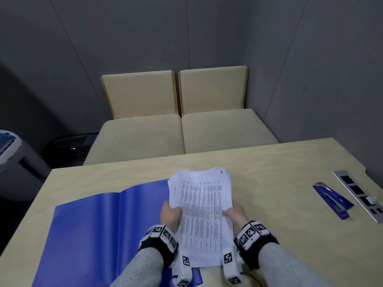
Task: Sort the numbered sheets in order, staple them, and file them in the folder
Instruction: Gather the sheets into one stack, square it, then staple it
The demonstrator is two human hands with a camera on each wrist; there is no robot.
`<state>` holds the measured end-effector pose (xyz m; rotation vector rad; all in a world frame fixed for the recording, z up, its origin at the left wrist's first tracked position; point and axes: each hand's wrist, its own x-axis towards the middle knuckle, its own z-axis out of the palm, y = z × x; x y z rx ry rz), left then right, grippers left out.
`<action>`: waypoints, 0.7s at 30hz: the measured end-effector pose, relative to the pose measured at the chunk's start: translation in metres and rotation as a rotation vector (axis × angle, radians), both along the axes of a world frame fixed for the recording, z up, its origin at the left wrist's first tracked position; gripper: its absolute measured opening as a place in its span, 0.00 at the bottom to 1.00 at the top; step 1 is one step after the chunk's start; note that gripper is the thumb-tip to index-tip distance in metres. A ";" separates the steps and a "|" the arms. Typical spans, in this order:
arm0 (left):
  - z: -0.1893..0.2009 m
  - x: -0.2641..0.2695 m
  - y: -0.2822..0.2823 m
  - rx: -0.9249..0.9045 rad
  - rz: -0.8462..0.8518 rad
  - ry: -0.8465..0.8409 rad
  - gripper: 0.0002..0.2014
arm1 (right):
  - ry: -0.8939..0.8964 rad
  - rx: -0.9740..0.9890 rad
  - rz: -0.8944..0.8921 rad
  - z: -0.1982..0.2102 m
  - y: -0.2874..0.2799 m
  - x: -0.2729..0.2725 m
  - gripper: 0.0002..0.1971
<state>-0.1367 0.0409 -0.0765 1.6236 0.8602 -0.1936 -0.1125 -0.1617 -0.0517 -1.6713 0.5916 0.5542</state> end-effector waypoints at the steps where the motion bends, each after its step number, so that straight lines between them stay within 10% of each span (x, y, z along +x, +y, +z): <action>1: 0.008 -0.001 -0.004 -0.041 0.005 -0.070 0.17 | -0.061 0.040 -0.020 0.007 -0.005 0.002 0.21; 5: 0.075 -0.001 -0.028 0.023 0.031 -0.368 0.14 | -0.288 0.258 -0.085 0.054 -0.025 0.016 0.16; 12: 0.096 -0.005 -0.062 0.073 0.024 -0.564 0.36 | -0.519 0.355 0.084 0.104 -0.048 0.021 0.28; 21: 0.091 0.010 -0.054 0.028 0.022 -0.628 0.22 | -0.582 0.332 0.018 0.097 -0.061 0.027 0.23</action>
